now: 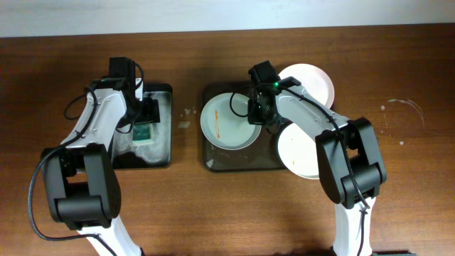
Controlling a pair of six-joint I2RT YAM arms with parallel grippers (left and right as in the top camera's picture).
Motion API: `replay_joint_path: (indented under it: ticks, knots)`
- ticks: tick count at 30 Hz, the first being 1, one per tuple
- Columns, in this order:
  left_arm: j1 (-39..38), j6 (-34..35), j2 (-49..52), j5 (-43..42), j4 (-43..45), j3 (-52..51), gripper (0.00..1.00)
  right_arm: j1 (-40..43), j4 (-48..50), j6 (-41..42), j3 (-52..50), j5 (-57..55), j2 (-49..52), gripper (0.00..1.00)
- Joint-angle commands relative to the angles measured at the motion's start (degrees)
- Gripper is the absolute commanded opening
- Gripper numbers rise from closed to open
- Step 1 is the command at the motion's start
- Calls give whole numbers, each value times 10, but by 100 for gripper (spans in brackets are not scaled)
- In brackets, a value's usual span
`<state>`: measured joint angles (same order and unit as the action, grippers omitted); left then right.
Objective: Clean dirty plates on tray and stack at the side
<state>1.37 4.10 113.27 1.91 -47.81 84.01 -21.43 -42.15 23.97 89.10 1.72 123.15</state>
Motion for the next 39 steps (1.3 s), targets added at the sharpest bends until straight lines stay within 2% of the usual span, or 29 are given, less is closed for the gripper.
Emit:
replay_joint_path:
  ticks: [1, 6, 8, 18, 22, 28, 34, 39]
  knots:
    - [2, -12, 31, 9, -7, 3, 81, -3, 0, 5, -5, -11, 11, 4]
    - [2, -20, 50, 9, -11, 3, 79, -3, 1, 5, -5, -11, 11, 4]
    - [2, -20, 50, 9, -11, 3, 66, -3, 2, 5, -5, -11, 11, 4]
    - [2, -20, 56, 9, -11, 2, 26, -3, 2, 5, -5, -11, 11, 5]
    - [2, -20, 56, 9, -25, 12, 18, -3, 2, 5, -5, -11, 11, 5]
    - [2, -20, 55, 9, -105, 88, 1, -3, 4, 5, -5, -10, 11, 5]
    - [2, -19, 55, 4, -195, 177, 1, -3, 4, 5, -5, -10, 11, 5]
    - [1, -20, 54, -21, -228, 187, 1, -3, 4, 5, -5, -10, 11, 5]
